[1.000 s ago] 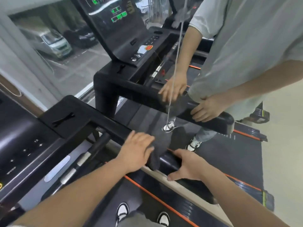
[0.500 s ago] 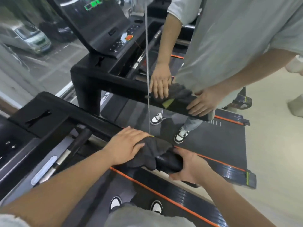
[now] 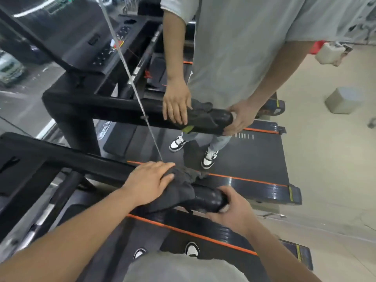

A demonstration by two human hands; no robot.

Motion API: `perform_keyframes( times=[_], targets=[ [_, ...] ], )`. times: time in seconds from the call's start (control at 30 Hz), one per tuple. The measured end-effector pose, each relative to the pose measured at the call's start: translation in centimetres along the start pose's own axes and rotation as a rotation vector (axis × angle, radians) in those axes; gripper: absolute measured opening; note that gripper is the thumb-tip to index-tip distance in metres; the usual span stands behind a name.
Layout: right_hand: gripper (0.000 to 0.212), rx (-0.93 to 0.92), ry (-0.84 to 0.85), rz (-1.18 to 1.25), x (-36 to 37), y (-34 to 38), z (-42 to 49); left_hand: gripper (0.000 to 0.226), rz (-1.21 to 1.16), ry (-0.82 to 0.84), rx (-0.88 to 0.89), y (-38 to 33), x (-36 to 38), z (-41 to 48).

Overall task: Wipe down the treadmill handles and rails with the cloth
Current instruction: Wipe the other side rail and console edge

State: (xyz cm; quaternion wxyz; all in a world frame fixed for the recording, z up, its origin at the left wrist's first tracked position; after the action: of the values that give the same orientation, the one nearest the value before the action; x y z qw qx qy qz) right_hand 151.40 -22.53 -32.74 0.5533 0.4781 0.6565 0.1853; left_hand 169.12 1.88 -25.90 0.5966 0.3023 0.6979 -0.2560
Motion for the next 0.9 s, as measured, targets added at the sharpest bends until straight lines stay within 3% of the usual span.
perform_keyframes(
  times=[0.1,0.17,0.33,0.47,0.57,0.63,0.77,0.8,0.9],
  targets=[
    [0.077,-0.033,-0.048,0.008,0.3,-0.2,-0.3,0.07,0.157,-0.045,-0.228,-0.9,0.2,0.5],
    [0.07,-0.036,-0.052,0.021,0.6,-0.5,-0.2,0.06,0.172,-0.063,-0.262,-5.7,0.5,0.7],
    [0.047,-0.114,-0.106,0.109,1.5,-1.7,-1.1,0.035,0.079,-0.237,0.099,-16.1,1.5,0.2],
    [0.047,-0.123,-0.093,0.125,1.4,-1.8,-1.2,0.032,0.089,-0.333,0.251,-10.6,1.5,-0.4],
    [0.071,-0.051,-0.048,0.128,1.0,-1.4,-1.2,0.033,0.117,-0.375,0.084,-1.8,2.2,-2.4],
    [0.074,-0.024,-0.031,0.133,0.9,-1.0,-1.3,0.038,0.147,-0.368,-0.102,2.4,2.2,-3.9],
    [0.07,0.037,-0.013,0.132,0.6,-0.4,-1.2,0.036,0.164,-0.345,-0.439,-0.6,1.8,-3.0],
    [0.07,0.053,-0.011,0.13,0.5,-0.2,-1.3,0.034,0.146,-0.341,-0.403,-3.3,1.8,-2.5],
    [0.065,0.065,-0.033,0.138,0.3,0.1,-1.5,0.032,0.057,-0.362,-0.068,-12.0,2.2,-1.8]
  ],
)
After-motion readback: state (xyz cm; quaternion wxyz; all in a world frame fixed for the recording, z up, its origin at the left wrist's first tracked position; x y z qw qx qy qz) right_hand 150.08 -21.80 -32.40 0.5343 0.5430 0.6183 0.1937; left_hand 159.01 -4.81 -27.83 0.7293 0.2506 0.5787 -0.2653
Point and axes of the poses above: each hand's wrist, its own z-axis towards the middle knuckle, its own x-axis out of the palm, y = z × x, the point moved 2 cm from there along z, towards the middle knuckle, and after that the axes turned 9 degrees about z, right-handed, at the moved point
